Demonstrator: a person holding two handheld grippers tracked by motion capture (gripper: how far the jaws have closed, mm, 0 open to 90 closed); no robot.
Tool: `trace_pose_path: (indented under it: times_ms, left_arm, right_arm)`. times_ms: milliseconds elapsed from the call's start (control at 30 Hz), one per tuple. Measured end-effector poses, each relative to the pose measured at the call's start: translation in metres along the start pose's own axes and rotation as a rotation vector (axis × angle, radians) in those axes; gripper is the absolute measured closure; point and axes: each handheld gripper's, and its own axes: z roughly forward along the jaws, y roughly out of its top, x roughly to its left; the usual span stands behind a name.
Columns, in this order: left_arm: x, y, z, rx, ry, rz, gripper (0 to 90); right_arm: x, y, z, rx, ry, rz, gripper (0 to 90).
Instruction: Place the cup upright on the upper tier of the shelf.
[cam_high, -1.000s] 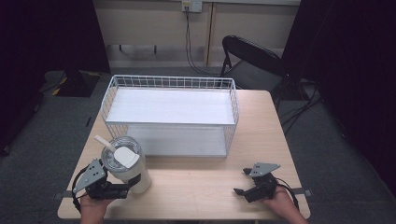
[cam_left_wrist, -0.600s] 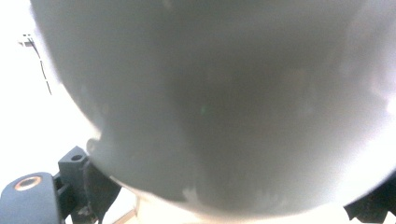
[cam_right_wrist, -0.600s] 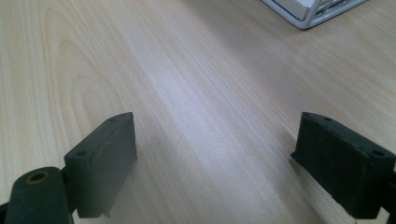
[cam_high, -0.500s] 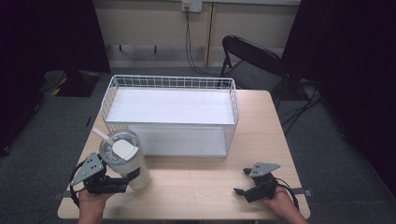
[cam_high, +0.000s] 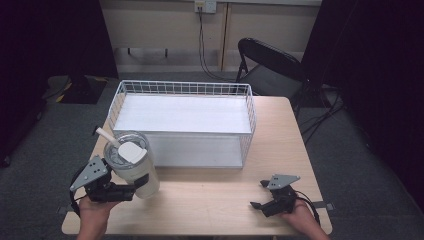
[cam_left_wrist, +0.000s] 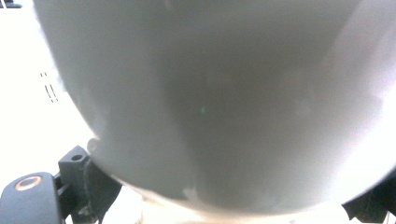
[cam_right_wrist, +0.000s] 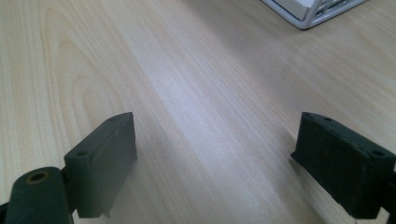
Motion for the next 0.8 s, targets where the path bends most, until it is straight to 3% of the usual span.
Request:
trace_pose_path:
  times_ms: [233, 367, 800]
  left_arm:
    - [-0.001, 0.009, 0.001, 0.015, -0.005, 0.007, 10.1]
    - [-0.002, 0.014, 0.002, -0.001, -0.016, -0.008, 10.1]
    - [-0.001, 0.036, 0.004, -0.004, -0.022, -0.001, 10.1]
  right_arm:
    - [0.0, 0.0, 0.0, 0.0, 0.0, 0.0, 12.2]
    - [0.0, 0.0, 0.0, 0.0, 0.0, 0.0, 12.2]
    - [0.0, 0.0, 0.0, 0.0, 0.0, 0.0, 12.2]
